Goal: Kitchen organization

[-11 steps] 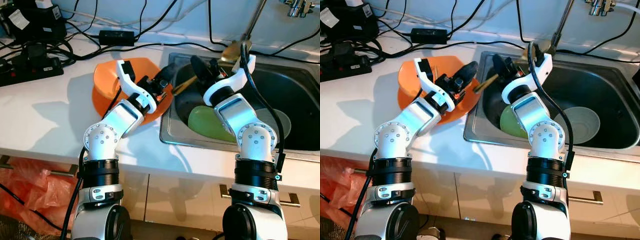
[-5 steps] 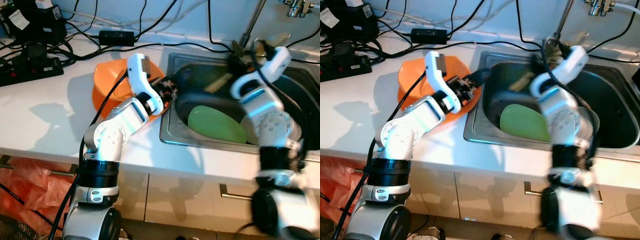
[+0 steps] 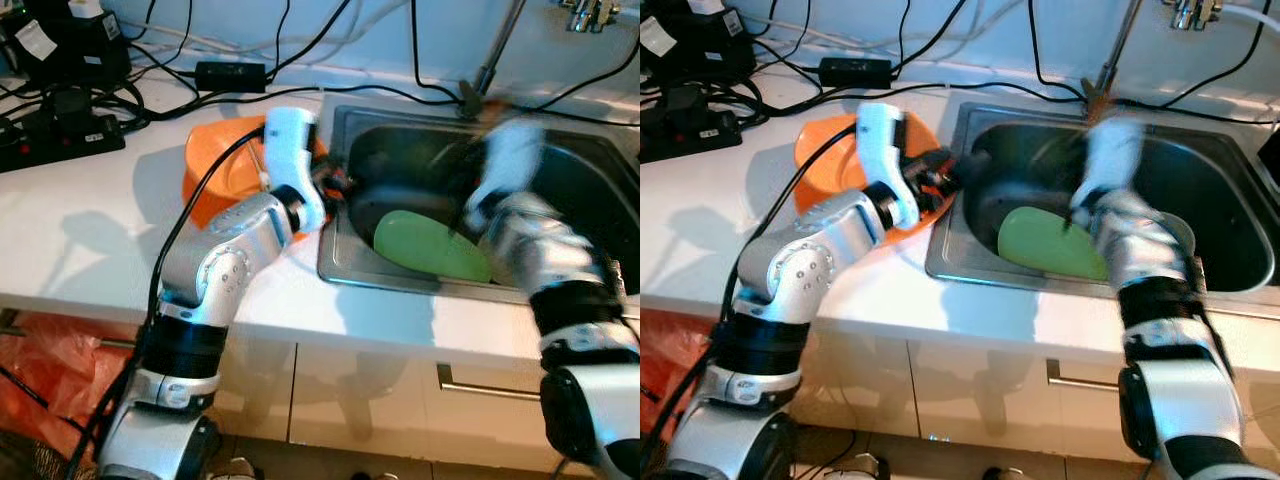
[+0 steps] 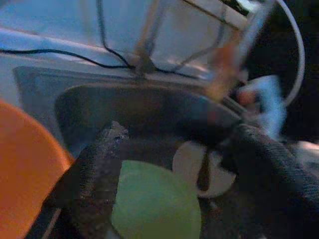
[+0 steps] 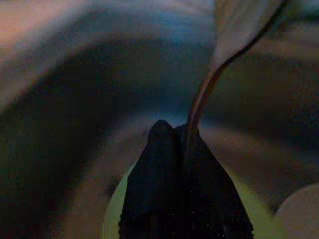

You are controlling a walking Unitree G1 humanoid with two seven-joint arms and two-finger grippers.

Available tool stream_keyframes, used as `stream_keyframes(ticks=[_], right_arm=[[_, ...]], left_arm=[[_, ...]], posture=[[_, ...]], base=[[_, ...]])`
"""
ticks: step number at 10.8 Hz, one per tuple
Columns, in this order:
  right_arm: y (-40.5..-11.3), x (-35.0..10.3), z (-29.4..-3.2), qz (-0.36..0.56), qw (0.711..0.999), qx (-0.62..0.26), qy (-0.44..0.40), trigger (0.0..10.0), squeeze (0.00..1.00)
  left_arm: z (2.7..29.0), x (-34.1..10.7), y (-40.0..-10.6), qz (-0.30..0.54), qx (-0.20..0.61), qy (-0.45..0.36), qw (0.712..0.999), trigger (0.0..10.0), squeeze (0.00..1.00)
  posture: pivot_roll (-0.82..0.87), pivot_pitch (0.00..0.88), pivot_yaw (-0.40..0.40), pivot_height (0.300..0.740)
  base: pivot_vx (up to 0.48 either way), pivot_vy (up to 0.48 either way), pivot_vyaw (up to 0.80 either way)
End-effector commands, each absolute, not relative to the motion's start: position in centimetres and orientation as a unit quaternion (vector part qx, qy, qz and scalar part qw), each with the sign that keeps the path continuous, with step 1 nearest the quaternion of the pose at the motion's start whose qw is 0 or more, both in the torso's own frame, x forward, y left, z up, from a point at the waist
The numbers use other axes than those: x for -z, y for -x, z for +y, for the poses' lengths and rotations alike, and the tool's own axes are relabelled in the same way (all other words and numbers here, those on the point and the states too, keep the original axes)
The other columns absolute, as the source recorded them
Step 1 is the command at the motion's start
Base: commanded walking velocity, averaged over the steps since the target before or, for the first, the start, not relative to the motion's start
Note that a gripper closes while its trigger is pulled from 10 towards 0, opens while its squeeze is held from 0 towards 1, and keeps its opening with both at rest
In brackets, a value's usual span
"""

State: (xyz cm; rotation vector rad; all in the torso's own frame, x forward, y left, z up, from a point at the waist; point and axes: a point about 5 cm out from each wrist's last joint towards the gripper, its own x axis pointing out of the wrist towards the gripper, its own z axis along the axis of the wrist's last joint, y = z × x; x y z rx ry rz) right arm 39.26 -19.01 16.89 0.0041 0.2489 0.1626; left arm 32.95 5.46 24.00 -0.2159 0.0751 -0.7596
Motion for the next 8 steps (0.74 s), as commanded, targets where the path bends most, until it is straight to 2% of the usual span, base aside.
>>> stream_keyframes(ticks=[1, 3, 4, 5, 6, 7, 8], right_arm=[[-39.4, -16.9, -19.2, 0.124, 0.989, -0.082, 0.010, 0.0, 0.00], [-39.7, -17.0, -18.9, 0.125, 0.987, -0.100, -0.021, 0.0, 0.00], [-39.8, -16.8, -19.2, 0.135, 0.986, -0.101, -0.001, 0.0, 0.00], [-39.9, -16.8, -19.2, 0.137, 0.984, -0.112, 0.000, 0.0, 0.00], [-40.0, -16.8, -19.4, 0.140, 0.984, -0.107, 0.003, 0.0, 0.00], [-40.0, -16.9, -19.3, 0.146, 0.983, -0.112, 0.008, 0.0, 0.00], [-40.1, -16.9, -18.8, 0.149, 0.980, -0.126, 0.028, 4.8, 0.00]], left_arm=[[4.9, -24.0, -32.5, 0.041, 0.386, 0.071, 0.919, 10.0, 1.00], [4.8, -23.5, -32.2, 0.049, 0.398, 0.024, 0.916, 10.0, 1.00], [4.9, -23.0, -32.3, 0.059, 0.398, -0.015, 0.915, 10.0, 0.71], [5.0, -22.8, -32.3, 0.068, 0.405, -0.039, 0.911, 10.0, 0.71], [5.2, -22.8, -32.3, 0.070, 0.406, -0.056, 0.909, 10.0, 0.66], [5.3, -22.5, -32.1, 0.078, 0.414, -0.071, 0.904, 10.0, 0.35], [5.3, -22.4, -31.9, 0.081, 0.418, -0.071, 0.902, 10.0, 0.25]], posture=[[0.11, 0.064, -0.089, 0.740], [0.11, 0.064, -0.086, 0.740], [0.11, 0.062, -0.083, 0.740], [0.11, 0.061, -0.086, 0.740], [0.11, 0.061, -0.086, 0.740], [0.11, 0.061, -0.086, 0.740], [0.12, 0.059, -0.087, 0.740]], base=[[0.000, 0.000, 0.00], [0.000, 0.000, 0.00], [0.000, 0.000, 0.00], [0.000, 0.000, 0.00], [0.000, 0.000, 0.00], [0.000, 0.000, 0.00], [0.000, 0.000, 0.00]])
